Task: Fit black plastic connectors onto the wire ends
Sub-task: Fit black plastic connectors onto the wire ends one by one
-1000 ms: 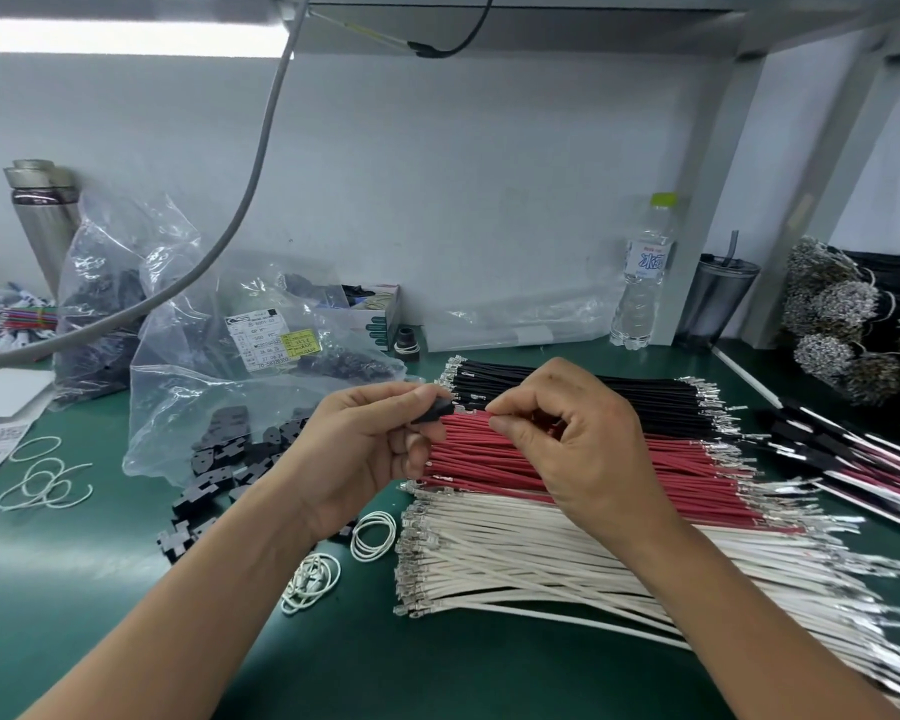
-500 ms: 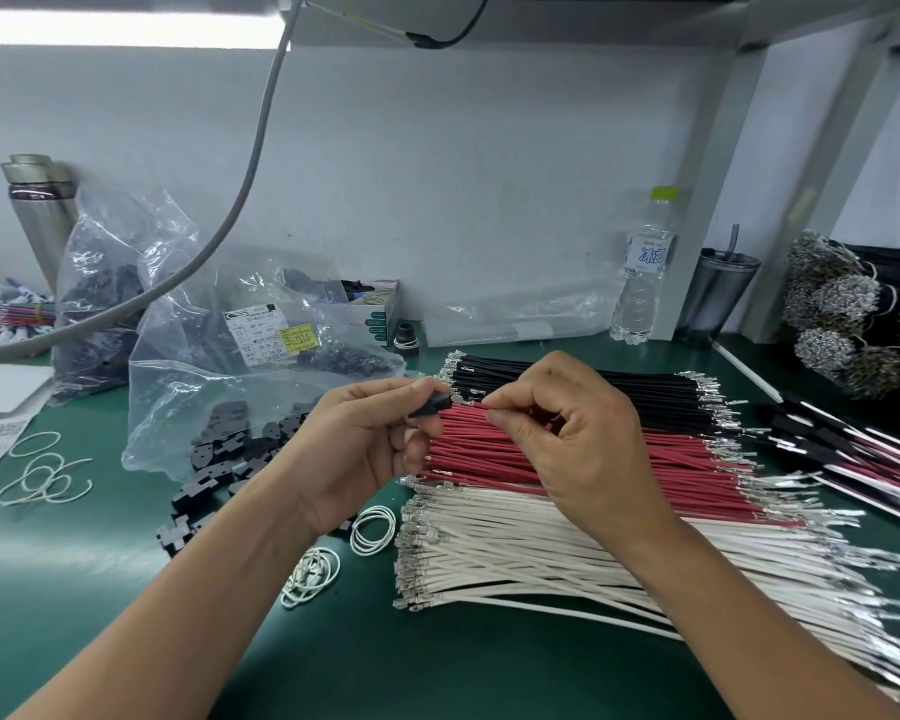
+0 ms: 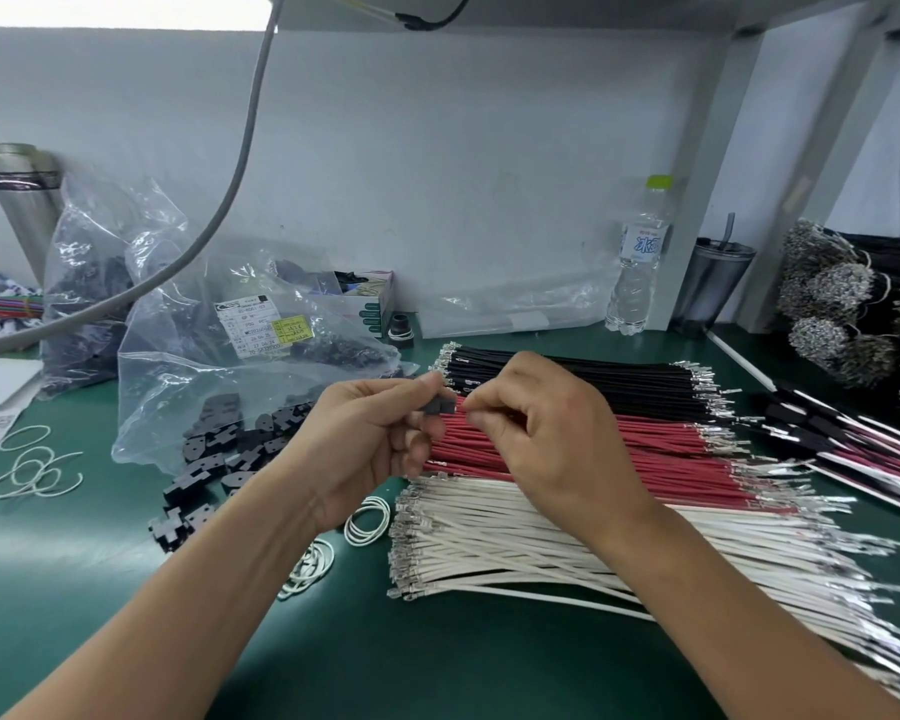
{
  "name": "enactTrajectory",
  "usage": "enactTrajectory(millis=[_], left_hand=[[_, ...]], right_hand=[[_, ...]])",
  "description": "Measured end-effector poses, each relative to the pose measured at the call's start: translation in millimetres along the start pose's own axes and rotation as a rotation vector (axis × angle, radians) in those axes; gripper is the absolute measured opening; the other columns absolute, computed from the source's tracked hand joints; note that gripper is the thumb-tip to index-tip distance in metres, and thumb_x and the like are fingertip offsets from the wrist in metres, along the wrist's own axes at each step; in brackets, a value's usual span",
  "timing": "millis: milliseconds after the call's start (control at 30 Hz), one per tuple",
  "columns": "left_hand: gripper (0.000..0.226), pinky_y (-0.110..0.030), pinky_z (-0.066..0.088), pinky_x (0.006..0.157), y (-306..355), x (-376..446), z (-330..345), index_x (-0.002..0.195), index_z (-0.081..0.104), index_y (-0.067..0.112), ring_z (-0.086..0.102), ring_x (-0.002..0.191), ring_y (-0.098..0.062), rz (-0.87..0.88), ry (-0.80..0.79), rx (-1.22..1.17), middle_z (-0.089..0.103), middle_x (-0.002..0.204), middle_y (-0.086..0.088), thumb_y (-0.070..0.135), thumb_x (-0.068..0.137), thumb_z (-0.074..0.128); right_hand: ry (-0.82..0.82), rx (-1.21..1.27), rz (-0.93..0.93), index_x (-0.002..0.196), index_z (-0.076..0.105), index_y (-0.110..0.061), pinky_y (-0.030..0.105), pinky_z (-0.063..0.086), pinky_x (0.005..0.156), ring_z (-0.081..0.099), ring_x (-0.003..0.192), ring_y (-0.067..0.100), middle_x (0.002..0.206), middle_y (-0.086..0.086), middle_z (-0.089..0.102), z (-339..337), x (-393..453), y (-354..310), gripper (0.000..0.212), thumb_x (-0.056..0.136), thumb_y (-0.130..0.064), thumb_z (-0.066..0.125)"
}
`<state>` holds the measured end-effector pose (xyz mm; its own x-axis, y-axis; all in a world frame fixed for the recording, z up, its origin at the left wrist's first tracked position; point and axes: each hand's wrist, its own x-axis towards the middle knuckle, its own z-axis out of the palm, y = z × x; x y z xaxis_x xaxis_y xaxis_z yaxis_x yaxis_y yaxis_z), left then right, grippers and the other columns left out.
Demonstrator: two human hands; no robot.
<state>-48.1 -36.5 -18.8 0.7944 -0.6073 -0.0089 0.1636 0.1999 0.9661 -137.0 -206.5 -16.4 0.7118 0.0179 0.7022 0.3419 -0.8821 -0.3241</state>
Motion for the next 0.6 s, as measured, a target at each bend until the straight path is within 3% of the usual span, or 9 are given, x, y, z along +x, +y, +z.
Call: enactTrajectory(millis=[167,233,300,433,600], left_hand=[[0.019,-0.023,0.051,0.051,1.7,-2.3,-4.7,0.096,0.081,0.024,0.064,0.056,-0.014,0.320,0.049,0.542,0.075,0.070,-0.007,0.028,0.078,0.085],[0.010,-0.020,0.049,0.048,1.1,-4.1,-6.2,0.089,0.081,0.028,0.064,0.050,-0.010,0.347,-0.006,0.692,0.074,0.066,-0.003,0.034,0.080,0.083],[0.013,-0.022,0.050,0.047,3.1,-6.6,-8.6,0.087,0.081,0.028,0.068,0.050,-0.017,0.327,-0.072,0.788,0.076,0.069,-0.001,0.040,0.084,0.080],[0.021,-0.029,0.059,0.054,16.1,-8.4,-18.7,0.101,0.082,0.027,0.073,0.061,-0.023,0.286,-0.109,0.630,0.080,0.088,-0.007,0.038,0.083,0.077],[0.012,-0.030,0.060,0.054,11.1,-6.8,-15.7,0.095,0.082,0.024,0.073,0.057,-0.024,0.289,-0.121,0.617,0.080,0.084,-0.007,0.026,0.084,0.078]], right_hand=[[-0.015,0.056,0.141,0.090,0.076,-0.022,0.026,0.049,0.073,0.059,0.079,0.002,0.083,-0.016,0.060,-6.9,0.3,13.0,0.006,0.091,-0.026,0.072],[-0.058,0.050,0.102,0.088,0.075,-0.022,0.028,0.050,0.072,0.058,0.079,0.003,0.083,-0.015,0.059,-6.5,-0.9,10.0,0.009,0.092,-0.029,0.071],[-0.138,0.031,0.049,0.089,0.074,-0.023,0.031,0.050,0.071,0.057,0.078,0.004,0.084,-0.015,0.058,-3.3,-2.1,4.5,0.012,0.093,-0.032,0.069],[-0.097,0.031,0.068,0.089,0.074,-0.022,0.034,0.051,0.073,0.058,0.079,0.004,0.084,-0.013,0.060,-5.4,3.0,8.3,0.010,0.093,-0.030,0.070],[-0.099,0.065,0.060,0.084,0.073,-0.020,0.026,0.048,0.071,0.058,0.077,0.005,0.080,-0.014,0.059,-6.1,-1.7,8.9,0.008,0.091,-0.022,0.072]])
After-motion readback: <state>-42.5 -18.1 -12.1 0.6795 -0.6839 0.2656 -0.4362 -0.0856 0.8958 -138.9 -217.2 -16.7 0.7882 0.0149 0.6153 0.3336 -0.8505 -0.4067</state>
